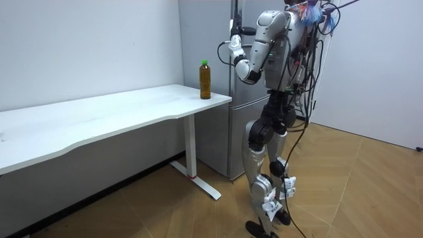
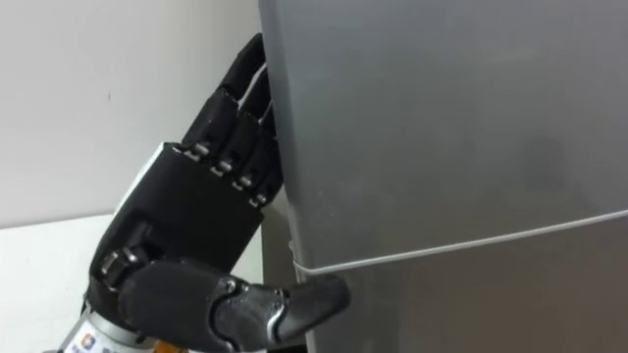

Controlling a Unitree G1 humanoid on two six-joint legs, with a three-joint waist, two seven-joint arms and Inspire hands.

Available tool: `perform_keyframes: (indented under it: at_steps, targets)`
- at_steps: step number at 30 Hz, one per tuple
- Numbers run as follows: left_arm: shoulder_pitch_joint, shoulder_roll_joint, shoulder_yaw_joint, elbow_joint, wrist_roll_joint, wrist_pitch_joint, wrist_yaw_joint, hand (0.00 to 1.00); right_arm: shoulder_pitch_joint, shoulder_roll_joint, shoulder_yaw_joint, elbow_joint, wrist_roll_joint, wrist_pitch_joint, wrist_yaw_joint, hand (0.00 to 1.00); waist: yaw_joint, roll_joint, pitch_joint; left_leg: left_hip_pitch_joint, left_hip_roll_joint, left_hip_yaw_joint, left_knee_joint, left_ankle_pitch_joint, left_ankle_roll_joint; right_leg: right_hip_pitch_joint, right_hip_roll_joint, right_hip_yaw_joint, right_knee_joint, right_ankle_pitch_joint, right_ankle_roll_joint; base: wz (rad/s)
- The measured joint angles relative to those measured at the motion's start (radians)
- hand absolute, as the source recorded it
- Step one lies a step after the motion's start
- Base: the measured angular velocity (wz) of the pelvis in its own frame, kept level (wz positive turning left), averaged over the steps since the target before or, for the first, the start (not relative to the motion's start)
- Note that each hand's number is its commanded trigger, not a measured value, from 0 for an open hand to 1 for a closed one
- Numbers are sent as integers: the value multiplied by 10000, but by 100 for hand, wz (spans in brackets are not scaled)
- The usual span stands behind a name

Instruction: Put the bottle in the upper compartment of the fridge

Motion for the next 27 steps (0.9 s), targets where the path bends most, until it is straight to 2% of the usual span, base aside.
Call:
perform_keyframes:
  at_steps: [5,7,9,10,13,17,20,25,27]
  targets:
    - [0,-3,-195,224,-37,-45,-4,0,-29,-24,319,-1,52,2,1,0,-4,-110,63,12,0,45,18,0,0,33,1,5,7,5,7,1]
    - [0,25,-290,384,-51,-151,-27,0,-30,-43,384,-3,141,6,1,0,-3,-112,64,-2,-7,51,28,0,1,33,1,5,6,9,14,5]
    - [1,69,-369,583,-93,-215,-103,60,-30,-49,492,-3,271,7,5,0,4,-111,62,-17,-14,70,67,1,2,27,-5,5,-5,10,16,5]
    - [1,74,-379,602,-114,-216,-111,100,-31,-53,531,-3,272,7,5,0,5,-109,60,-20,-15,73,72,1,2,19,-5,5,-9,10,16,5]
    - [1,86,-414,793,-122,-265,-163,100,-36,-62,651,-3,318,6,5,0,27,-87,37,-18,-15,81,78,2,4,18,-4,5,-16,9,17,1]
    - [1,74,-239,1224,-189,-504,-93,100,-59,-73,767,-7,310,6,11,0,89,-45,-10,-31,-13,76,74,3,4,20,-3,-6,-12,9,17,4]
    - [1,54,-269,1413,-360,-517,-29,100,-104,-73,845,-20,319,6,10,0,91,-77,-39,-96,-13,73,72,3,5,13,-8,-13,-12,10,18,5]
    - [3,0,-893,1406,-356,-516,-116,100,-154,-93,1141,-54,318,11,6,0,82,-153,-39,-149,-9,74,71,3,5,-7,-15,-36,-4,13,22,1]
    - [3,48,-1280,1409,-343,-322,-195,100,-164,-92,1149,-78,313,11,9,0,77,-144,-38,-154,-10,77,70,3,5,-14,-17,-24,-4,14,23,0]
